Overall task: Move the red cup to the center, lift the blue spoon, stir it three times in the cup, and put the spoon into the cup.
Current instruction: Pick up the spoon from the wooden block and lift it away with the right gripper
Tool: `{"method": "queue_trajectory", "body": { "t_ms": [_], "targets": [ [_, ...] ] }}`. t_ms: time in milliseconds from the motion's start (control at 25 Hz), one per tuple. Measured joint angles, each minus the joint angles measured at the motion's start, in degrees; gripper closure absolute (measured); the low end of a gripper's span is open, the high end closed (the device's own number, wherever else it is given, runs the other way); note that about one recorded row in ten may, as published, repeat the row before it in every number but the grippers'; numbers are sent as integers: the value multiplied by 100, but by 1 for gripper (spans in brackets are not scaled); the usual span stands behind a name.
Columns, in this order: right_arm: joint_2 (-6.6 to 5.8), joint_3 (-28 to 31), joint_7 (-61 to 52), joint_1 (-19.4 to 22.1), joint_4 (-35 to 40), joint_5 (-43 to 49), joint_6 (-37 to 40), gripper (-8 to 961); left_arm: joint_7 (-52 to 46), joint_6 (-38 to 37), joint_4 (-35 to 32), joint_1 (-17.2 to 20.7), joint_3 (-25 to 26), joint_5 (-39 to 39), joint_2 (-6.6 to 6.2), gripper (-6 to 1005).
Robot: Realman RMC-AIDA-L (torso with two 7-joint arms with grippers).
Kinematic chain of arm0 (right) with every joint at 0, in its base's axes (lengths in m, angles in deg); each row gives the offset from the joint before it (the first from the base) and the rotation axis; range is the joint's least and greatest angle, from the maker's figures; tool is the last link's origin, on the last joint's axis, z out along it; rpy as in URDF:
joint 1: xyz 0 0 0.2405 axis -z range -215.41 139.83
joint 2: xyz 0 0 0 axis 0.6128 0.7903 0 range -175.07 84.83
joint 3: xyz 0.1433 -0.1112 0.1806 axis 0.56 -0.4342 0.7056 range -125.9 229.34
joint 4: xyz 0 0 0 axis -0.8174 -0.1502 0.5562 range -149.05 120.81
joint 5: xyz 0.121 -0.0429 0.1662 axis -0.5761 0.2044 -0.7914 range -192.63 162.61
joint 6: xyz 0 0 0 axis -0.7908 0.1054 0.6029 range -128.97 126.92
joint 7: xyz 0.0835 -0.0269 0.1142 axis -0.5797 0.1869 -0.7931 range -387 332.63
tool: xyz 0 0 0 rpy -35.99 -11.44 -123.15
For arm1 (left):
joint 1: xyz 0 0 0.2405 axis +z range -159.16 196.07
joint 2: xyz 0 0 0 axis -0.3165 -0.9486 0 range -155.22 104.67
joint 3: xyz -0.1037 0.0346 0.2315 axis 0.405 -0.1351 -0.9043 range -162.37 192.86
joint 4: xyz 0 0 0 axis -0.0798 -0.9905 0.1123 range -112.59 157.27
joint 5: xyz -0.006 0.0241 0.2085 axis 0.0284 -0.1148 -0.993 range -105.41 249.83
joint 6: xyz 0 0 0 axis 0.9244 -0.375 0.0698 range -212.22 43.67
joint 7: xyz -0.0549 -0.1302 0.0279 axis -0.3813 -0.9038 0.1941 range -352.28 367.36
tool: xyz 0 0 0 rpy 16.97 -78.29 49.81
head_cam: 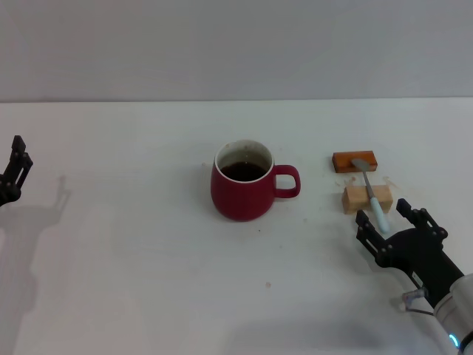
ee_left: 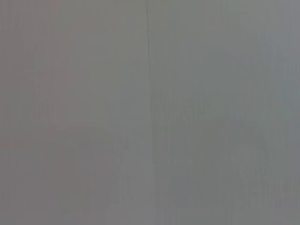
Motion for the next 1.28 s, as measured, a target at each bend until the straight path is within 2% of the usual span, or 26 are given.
{"method": "queue_trajectory", "body": {
  "t_ms": [720,920,1280],
  "targets": [
    [0,-4,-5,14,-20,-70,1,228,0,0,-1,16,1,-3,3,155],
    [0,-32,-8,9,-26,-70,1,402,0,0,-1,9,1,-13,-1,155],
    [8,10,-9,-1,-25,-70,-65,409,0,1,-17,-7,1,-2,-6,155]
  ]
}}
